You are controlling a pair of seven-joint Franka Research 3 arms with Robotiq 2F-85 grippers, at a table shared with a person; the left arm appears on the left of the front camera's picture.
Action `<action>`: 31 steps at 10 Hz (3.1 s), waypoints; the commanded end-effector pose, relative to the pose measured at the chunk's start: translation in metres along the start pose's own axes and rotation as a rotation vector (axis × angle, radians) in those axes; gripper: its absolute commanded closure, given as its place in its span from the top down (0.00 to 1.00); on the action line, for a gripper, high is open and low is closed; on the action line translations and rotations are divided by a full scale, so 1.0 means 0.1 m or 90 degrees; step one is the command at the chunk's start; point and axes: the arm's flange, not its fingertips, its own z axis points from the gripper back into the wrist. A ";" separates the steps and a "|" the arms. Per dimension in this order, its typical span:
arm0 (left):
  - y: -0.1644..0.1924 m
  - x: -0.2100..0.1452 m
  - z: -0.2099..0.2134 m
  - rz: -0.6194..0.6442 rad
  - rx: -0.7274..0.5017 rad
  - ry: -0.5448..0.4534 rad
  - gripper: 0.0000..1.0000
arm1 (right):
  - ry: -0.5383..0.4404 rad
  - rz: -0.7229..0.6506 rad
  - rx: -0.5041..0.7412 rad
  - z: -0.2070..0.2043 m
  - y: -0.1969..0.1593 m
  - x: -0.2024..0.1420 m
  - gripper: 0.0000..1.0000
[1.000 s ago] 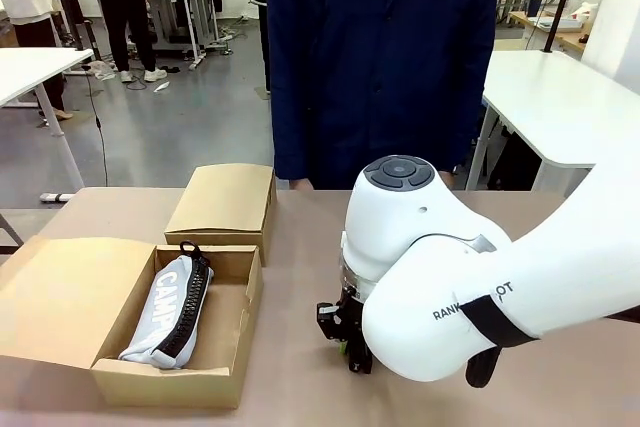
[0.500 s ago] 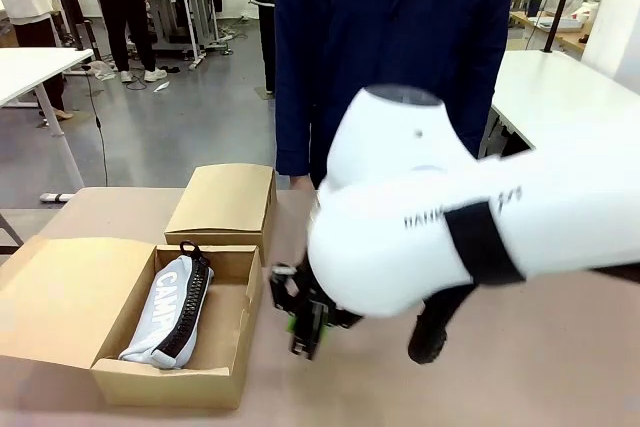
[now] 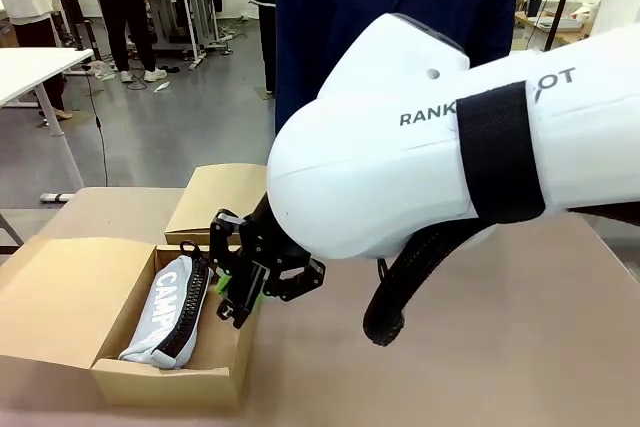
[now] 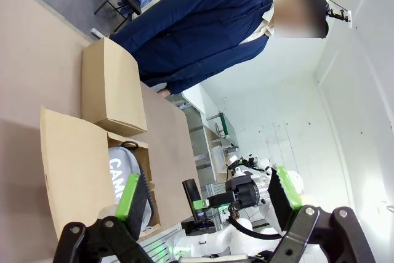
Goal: Place items inside the box.
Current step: Pick up a Pencil pouch or Stapler and place it inside the Mailer Box closest to the robot.
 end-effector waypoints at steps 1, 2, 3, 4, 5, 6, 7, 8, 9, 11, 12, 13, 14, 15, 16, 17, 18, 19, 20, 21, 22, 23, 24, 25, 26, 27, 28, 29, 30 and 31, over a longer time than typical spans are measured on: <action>-0.02 0.01 0.00 -0.011 -0.016 -0.007 1.00 | -0.003 -0.003 0.013 0.02 0.03 0.00 0.41; -0.02 0.01 0.00 -0.011 -0.016 -0.007 1.00 | -0.024 0.074 -0.035 -0.13 0.22 -0.09 0.41; -0.02 0.01 0.00 -0.011 -0.016 -0.007 1.00 | -0.037 0.103 -0.021 -0.25 0.36 -0.04 0.41; -0.02 0.01 0.00 -0.011 -0.016 -0.007 1.00 | -0.041 0.123 -0.012 -0.33 0.44 0.02 0.41; -0.02 0.01 0.00 -0.011 -0.016 -0.007 1.00 | -0.052 0.122 -0.038 -0.41 0.48 0.08 0.41; -0.02 0.01 0.00 -0.011 -0.016 -0.007 1.00 | -0.039 0.131 -0.032 -0.56 0.48 0.15 0.41; -0.02 0.01 0.00 -0.011 -0.016 -0.007 1.00 | -0.058 0.127 -0.046 -0.69 0.50 0.18 0.41; -0.02 0.01 0.00 -0.011 -0.016 -0.007 1.00 | -0.065 0.139 -0.045 -0.76 0.52 0.19 0.41; -0.02 0.01 0.00 -0.011 -0.016 -0.007 1.00 | -0.070 0.142 -0.055 -0.81 0.56 0.20 0.41; -0.02 0.01 0.00 -0.011 -0.016 -0.007 1.00 | -0.063 0.143 -0.071 -0.86 0.56 0.23 0.41; -0.02 0.01 0.00 -0.011 -0.016 -0.007 1.00 | -0.063 0.142 -0.075 -0.86 0.55 0.23 0.41; -0.02 0.01 0.00 -0.011 -0.016 -0.007 1.00 | -0.064 0.143 -0.070 -0.85 0.54 0.22 0.67; -0.02 0.01 0.00 -0.011 -0.016 -0.007 1.00 | -0.065 0.144 -0.071 -0.84 0.52 0.22 1.00; -0.02 0.01 0.00 -0.011 -0.016 -0.007 1.00 | -0.066 0.145 -0.072 -0.84 0.52 0.22 1.00; -0.02 0.01 0.00 -0.011 -0.016 -0.007 1.00 | -0.067 0.145 -0.074 -0.84 0.51 0.22 1.00; -0.02 0.01 0.00 -0.011 -0.016 -0.007 1.00 | -0.066 0.146 -0.073 -0.84 0.50 0.22 1.00; -0.02 0.01 0.00 -0.011 -0.016 -0.007 1.00 | -0.064 0.145 -0.071 -0.84 0.50 0.23 1.00; -0.02 0.01 0.00 -0.011 -0.016 -0.007 1.00 | -0.062 0.146 -0.073 -0.83 0.49 0.22 1.00; -0.02 0.01 0.00 -0.011 -0.016 -0.007 1.00 | -0.059 0.146 -0.069 -0.82 0.48 0.22 1.00; -0.02 0.01 0.00 -0.011 -0.016 -0.007 1.00 | -0.056 0.149 -0.064 -0.81 0.47 0.22 1.00; -0.02 0.01 0.00 -0.011 -0.016 -0.007 1.00 | -0.044 0.159 -0.049 -0.78 0.45 0.22 1.00; -0.02 0.01 0.00 -0.011 -0.016 -0.007 1.00 | -0.019 0.177 -0.023 -0.74 0.42 0.22 1.00; -0.02 0.01 0.00 -0.011 -0.016 -0.007 1.00 | 0.000 0.189 -0.008 -0.68 0.38 0.21 1.00; -0.02 0.01 0.00 -0.011 -0.016 -0.007 1.00 | 0.035 0.211 0.026 -0.49 0.28 0.20 1.00; -0.02 0.01 0.00 -0.011 -0.016 -0.007 1.00 | 0.056 0.219 0.070 -0.18 0.07 0.19 1.00; -0.02 0.01 0.00 -0.011 -0.016 -0.007 1.00 | 0.056 0.207 0.111 0.25 -0.27 0.15 1.00; -0.02 0.01 0.00 -0.011 -0.016 -0.007 1.00 | 0.071 0.212 0.176 0.58 -0.60 0.11 1.00; -0.02 0.01 0.00 -0.011 -0.016 -0.007 1.00 | 0.085 0.223 0.241 0.82 -0.88 0.05 1.00; -0.02 0.01 0.00 -0.011 -0.016 -0.007 1.00 | 0.062 0.186 0.273 1.03 -1.20 0.00 1.00; -0.02 0.01 0.00 -0.011 -0.016 -0.007 1.00 | 0.054 0.183 0.306 1.16 -1.45 -0.01 1.00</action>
